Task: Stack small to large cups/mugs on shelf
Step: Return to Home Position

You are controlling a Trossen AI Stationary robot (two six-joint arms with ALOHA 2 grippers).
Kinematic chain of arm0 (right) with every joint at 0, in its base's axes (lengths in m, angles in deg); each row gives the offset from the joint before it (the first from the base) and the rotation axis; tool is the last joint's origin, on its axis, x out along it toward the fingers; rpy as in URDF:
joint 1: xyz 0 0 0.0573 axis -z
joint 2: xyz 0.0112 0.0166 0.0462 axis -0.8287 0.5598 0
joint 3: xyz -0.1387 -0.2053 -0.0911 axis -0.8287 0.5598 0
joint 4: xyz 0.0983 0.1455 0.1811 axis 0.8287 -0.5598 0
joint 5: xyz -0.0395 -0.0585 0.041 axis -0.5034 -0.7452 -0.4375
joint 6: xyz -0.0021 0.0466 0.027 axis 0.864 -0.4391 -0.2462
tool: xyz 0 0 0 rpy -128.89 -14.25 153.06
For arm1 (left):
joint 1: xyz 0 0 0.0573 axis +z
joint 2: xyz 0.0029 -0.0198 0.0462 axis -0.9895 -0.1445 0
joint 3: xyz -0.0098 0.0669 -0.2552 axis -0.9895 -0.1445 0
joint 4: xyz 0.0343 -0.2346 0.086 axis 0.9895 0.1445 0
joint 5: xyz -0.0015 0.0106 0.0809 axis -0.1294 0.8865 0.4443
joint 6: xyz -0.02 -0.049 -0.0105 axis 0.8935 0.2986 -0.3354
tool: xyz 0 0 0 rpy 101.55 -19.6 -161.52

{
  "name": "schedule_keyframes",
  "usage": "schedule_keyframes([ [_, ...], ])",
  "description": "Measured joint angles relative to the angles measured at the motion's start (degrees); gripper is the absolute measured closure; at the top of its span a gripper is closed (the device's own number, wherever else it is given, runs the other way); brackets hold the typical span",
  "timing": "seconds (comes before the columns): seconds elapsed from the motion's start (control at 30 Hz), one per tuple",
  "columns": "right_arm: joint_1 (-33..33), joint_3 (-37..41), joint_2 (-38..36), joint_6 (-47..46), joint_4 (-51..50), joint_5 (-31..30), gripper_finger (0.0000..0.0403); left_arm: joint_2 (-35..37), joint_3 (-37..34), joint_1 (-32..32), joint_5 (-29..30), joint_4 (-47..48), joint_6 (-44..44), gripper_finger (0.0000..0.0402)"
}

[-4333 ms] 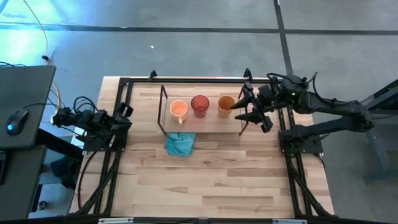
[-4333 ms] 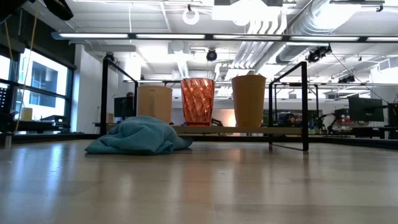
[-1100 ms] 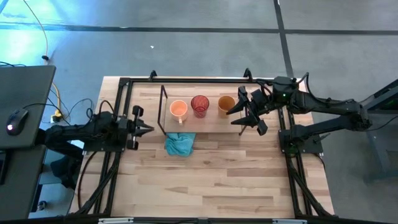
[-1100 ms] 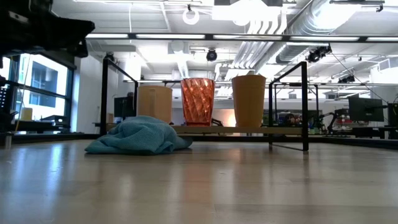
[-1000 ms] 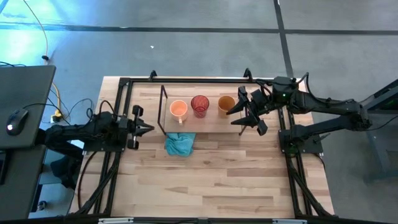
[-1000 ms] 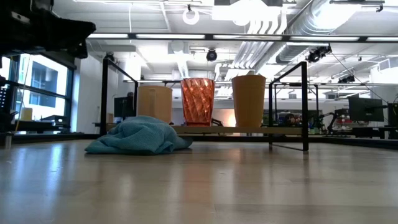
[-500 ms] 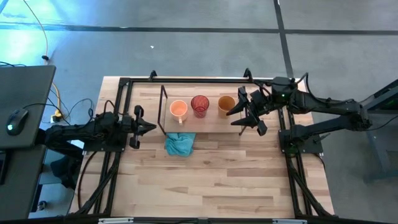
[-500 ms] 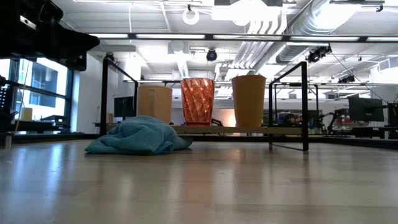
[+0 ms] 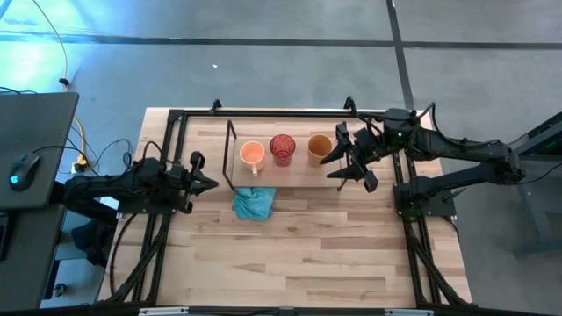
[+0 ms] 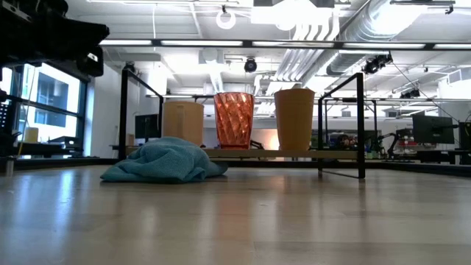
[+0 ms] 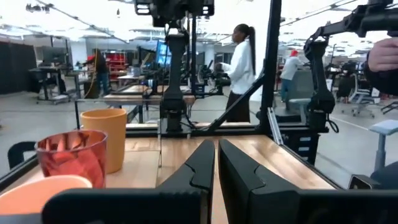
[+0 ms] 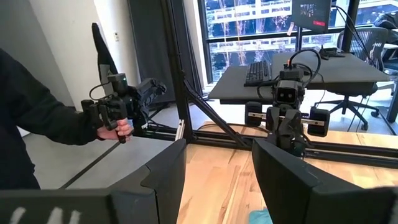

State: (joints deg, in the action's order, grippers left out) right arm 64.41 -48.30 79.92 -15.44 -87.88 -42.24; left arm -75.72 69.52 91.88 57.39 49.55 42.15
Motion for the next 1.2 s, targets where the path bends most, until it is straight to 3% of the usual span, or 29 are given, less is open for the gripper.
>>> schedule_keyframes([
  [0.4,0.0,0.0,0.0,-0.6,0.0,1.4,0.0226,0.0,0.0,-9.0,13.7,6.3,-1.4,0.0389],
  [1.03,0.0,0.0,0.0,-1.1,0.0,1.7,0.0226,-6.0,0.0,-10.2,14.2,6.6,-8.1,0.0389],
  [1.2,0.2,0.0,0.0,-0.2,0.0,1.6,0.0226,-5.9,0.0,-10.2,18.3,4.0,-7.8,0.0389],
])
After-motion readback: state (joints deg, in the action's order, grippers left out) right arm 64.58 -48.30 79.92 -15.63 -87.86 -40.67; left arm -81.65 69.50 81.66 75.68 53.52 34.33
